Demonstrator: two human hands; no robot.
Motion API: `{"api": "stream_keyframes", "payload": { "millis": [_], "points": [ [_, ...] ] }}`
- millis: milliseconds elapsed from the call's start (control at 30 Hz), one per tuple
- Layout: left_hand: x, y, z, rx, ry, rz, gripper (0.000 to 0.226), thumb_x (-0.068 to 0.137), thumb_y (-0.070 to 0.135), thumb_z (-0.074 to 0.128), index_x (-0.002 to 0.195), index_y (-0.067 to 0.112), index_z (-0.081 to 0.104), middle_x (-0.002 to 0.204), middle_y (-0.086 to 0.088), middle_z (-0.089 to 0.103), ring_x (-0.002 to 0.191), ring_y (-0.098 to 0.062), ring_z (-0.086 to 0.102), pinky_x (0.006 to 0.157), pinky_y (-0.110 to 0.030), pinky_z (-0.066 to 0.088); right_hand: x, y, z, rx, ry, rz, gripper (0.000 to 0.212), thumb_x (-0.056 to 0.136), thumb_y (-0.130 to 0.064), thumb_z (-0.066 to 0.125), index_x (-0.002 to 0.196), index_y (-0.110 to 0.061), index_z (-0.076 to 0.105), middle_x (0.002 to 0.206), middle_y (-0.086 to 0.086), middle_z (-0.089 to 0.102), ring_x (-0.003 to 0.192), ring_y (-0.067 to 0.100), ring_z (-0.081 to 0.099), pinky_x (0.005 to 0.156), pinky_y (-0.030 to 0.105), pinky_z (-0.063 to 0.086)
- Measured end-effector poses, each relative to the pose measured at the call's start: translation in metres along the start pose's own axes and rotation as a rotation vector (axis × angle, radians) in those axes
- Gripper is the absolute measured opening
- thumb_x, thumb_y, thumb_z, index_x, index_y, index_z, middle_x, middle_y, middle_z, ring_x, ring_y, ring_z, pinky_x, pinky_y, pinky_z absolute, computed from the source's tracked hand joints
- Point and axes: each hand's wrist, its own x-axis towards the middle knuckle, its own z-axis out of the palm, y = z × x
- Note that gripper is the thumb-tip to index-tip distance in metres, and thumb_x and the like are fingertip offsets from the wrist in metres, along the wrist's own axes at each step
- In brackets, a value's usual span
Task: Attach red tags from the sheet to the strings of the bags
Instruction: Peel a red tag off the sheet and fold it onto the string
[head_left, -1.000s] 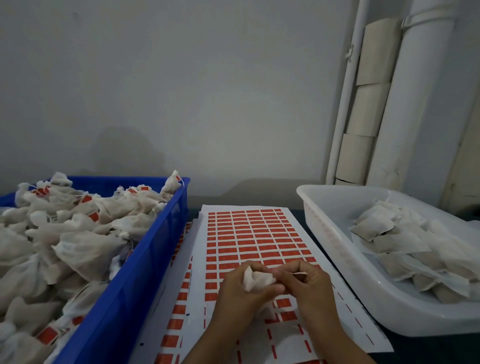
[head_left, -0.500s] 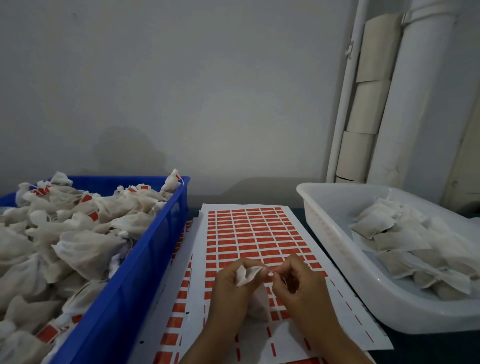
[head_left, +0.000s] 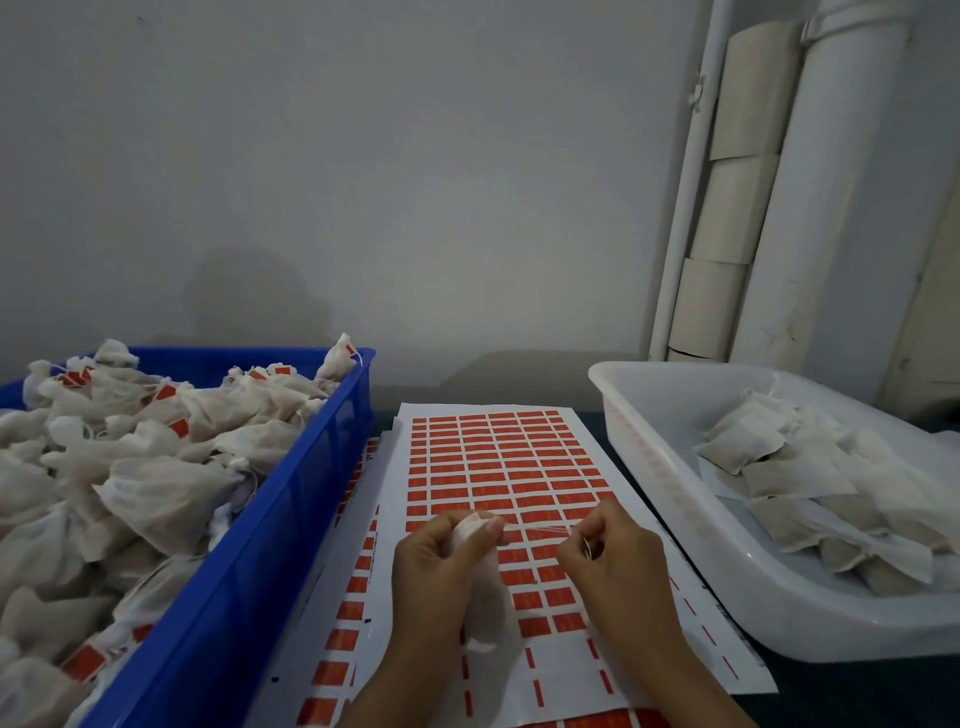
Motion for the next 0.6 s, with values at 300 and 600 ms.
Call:
{"api": "stream_keyframes", "payload": {
  "millis": [300,600],
  "points": [
    [0.0031,-0.0055,0.0018,0.148,0.01,-0.013,0.015,0.075,0.035,0.072,0.085,0.027,0.063,0.086,0.02,0.063,0.077,-0.01,0.062,0.059,-0.011,0.048,-0.0027,0.008,0.0027,0.027,-0.067,0.085,0.011,0.086,-0.029,0.06,0.088,-0.026,0.05,0.088,-0.014,0.059,0.076,0.005,0.063,0.071,0.011,0.048],
    [0.0026,-0.0033,-0.0002,0.205,-0.042,0.009,0.01,0.078,0.032,0.072,0.079,0.025,0.064,0.079,0.019,0.065,0.072,-0.007,0.063,0.053,-0.007,0.044,-0.0066,0.0055,0.0018,-0.051,-0.11,0.117,0.008,0.09,-0.03,0.054,0.093,-0.027,0.047,0.098,-0.014,0.057,0.084,0.006,0.06,0.08,0.016,0.047]
  ]
}}
